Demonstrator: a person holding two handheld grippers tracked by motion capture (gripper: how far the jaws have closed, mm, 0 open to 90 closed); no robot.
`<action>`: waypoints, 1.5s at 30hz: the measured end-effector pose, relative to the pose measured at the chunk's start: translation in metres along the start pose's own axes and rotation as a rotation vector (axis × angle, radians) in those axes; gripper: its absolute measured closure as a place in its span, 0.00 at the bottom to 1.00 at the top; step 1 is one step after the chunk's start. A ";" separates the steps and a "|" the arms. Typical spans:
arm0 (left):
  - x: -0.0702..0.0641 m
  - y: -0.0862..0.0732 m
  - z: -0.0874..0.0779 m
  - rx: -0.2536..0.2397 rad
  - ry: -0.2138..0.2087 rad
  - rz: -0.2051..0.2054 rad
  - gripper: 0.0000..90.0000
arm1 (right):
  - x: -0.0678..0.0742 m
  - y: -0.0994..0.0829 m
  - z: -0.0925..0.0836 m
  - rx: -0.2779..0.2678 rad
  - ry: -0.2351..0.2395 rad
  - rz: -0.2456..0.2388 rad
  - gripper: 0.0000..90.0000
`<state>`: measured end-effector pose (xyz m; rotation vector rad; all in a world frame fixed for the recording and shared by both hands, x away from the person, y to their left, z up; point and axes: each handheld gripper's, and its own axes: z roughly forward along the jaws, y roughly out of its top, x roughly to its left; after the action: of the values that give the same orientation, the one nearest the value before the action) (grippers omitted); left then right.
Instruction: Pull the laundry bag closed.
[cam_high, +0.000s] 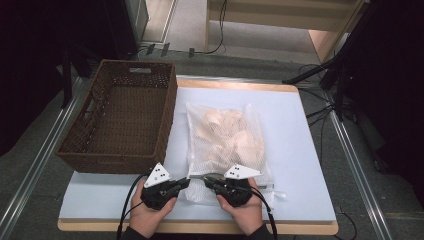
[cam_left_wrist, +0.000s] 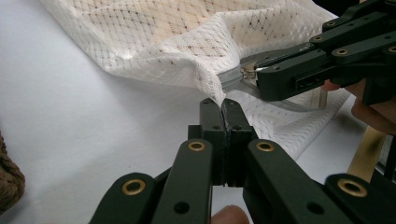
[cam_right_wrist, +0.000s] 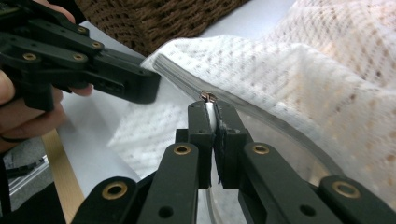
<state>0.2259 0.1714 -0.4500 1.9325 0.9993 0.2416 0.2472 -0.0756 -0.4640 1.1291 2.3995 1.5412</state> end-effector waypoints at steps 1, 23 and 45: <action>0.000 0.000 0.000 0.000 0.002 0.000 1.00 | -0.001 -0.001 -0.001 0.003 -0.001 0.002 0.97; 0.001 -0.003 -0.005 -0.004 0.015 0.004 1.00 | -0.012 -0.009 -0.018 0.006 -0.036 -0.003 0.97; 0.000 -0.002 -0.008 -0.005 0.021 0.008 1.00 | -0.030 -0.019 -0.044 0.001 -0.086 0.013 0.97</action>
<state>0.2209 0.1770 -0.4476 1.9336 1.0045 0.2688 0.2402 -0.1310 -0.4669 1.1876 2.3423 1.4644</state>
